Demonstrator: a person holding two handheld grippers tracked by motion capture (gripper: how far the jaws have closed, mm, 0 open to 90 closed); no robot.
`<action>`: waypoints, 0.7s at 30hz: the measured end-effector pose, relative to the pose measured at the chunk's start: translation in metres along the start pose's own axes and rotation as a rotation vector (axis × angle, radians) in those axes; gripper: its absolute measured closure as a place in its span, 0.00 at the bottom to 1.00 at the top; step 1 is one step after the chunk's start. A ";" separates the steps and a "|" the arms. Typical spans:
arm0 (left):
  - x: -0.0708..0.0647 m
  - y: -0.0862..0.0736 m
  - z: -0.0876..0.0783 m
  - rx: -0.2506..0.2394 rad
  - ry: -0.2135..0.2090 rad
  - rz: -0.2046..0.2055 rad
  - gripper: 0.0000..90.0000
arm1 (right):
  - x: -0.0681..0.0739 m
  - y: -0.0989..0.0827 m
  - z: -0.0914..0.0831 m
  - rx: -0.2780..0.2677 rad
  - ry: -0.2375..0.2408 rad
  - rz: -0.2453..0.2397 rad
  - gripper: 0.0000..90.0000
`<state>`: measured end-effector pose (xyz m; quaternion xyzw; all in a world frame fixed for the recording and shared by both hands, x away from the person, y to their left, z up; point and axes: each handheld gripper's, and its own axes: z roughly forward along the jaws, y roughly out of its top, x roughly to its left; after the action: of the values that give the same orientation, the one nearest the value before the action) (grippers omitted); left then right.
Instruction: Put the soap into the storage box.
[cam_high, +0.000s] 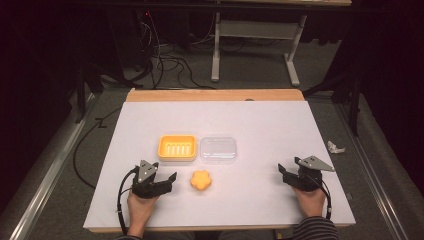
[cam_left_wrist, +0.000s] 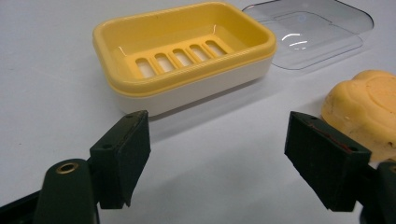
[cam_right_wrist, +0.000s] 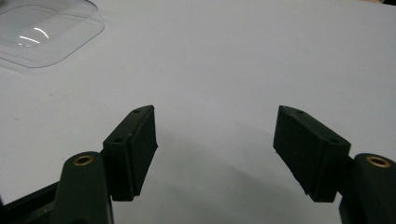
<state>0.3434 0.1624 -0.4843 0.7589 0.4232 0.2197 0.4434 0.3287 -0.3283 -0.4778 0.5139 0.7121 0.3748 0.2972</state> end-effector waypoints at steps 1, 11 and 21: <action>0.000 0.000 0.000 0.000 0.000 0.002 0.26 | 0.000 0.000 0.000 -0.002 -0.002 -0.002 0.34; -0.002 0.001 0.001 0.014 0.017 0.010 0.26 | 0.001 0.000 0.000 -0.006 -0.004 -0.005 0.34; -0.005 0.001 0.002 0.030 0.045 0.041 0.31 | 0.001 0.000 -0.001 -0.007 0.000 -0.011 0.34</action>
<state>0.3426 0.1563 -0.4840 0.7687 0.4209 0.2394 0.4178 0.3277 -0.3272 -0.4778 0.5092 0.7136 0.3755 0.3009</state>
